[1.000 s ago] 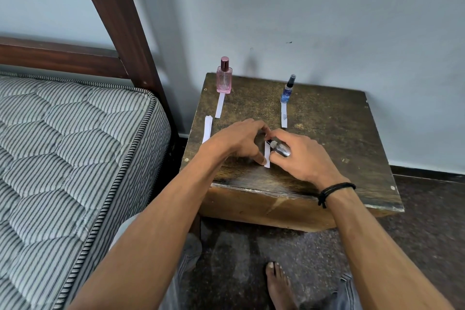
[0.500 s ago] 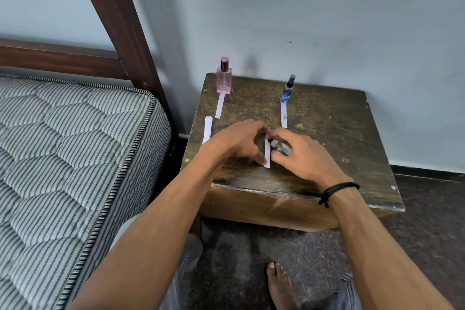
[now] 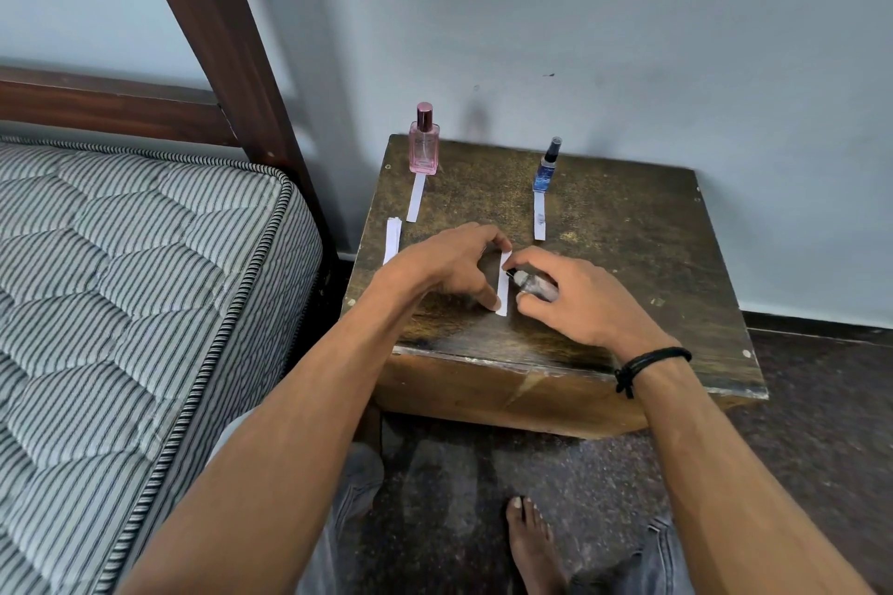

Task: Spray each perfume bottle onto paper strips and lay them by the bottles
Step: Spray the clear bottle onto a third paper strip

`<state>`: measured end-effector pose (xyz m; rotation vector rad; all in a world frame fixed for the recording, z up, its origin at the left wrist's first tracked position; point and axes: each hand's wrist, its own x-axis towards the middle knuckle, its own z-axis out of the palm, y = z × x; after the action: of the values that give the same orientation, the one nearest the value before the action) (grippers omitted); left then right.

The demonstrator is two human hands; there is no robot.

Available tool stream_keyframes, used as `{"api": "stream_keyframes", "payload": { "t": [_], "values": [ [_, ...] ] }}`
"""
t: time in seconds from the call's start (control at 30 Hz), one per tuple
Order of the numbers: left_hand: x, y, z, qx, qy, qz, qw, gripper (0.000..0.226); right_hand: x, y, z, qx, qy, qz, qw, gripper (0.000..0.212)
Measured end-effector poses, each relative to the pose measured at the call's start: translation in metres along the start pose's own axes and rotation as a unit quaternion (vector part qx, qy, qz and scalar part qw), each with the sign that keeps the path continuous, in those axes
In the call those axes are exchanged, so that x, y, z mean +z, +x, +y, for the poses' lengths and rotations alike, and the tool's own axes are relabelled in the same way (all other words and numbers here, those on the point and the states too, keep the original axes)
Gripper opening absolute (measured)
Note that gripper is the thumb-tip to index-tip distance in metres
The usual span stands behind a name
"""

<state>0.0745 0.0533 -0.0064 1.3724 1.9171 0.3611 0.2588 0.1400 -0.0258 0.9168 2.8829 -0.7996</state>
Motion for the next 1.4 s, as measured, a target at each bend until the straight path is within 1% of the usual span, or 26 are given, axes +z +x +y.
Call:
{"api": "stream_keyframes", "payload": {
  "t": [0.4, 0.73, 1.23, 1.4],
  "values": [
    [0.001, -0.002, 0.001, -0.005, -0.023, 0.0, 1.0, 0.083, 0.004, -0.003, -0.007, -0.018, -0.007, 0.032, 0.999, 0.041],
    [0.001, 0.0, 0.001, -0.006, -0.022, 0.0, 1.0, 0.083, 0.004, -0.003, -0.007, -0.016, -0.014, 0.024, 0.999, 0.042],
    [0.0, -0.001, 0.002, -0.009, -0.023, -0.002, 1.0, 0.085, 0.001, -0.004, -0.011, -0.022, -0.016, 0.025, 0.999, 0.038],
    [0.0, -0.003, 0.003, -0.008, -0.015, -0.003, 1.0, 0.085, 0.001, -0.004, -0.012, -0.006, -0.017, 0.025, 1.0, 0.038]
  ]
}}
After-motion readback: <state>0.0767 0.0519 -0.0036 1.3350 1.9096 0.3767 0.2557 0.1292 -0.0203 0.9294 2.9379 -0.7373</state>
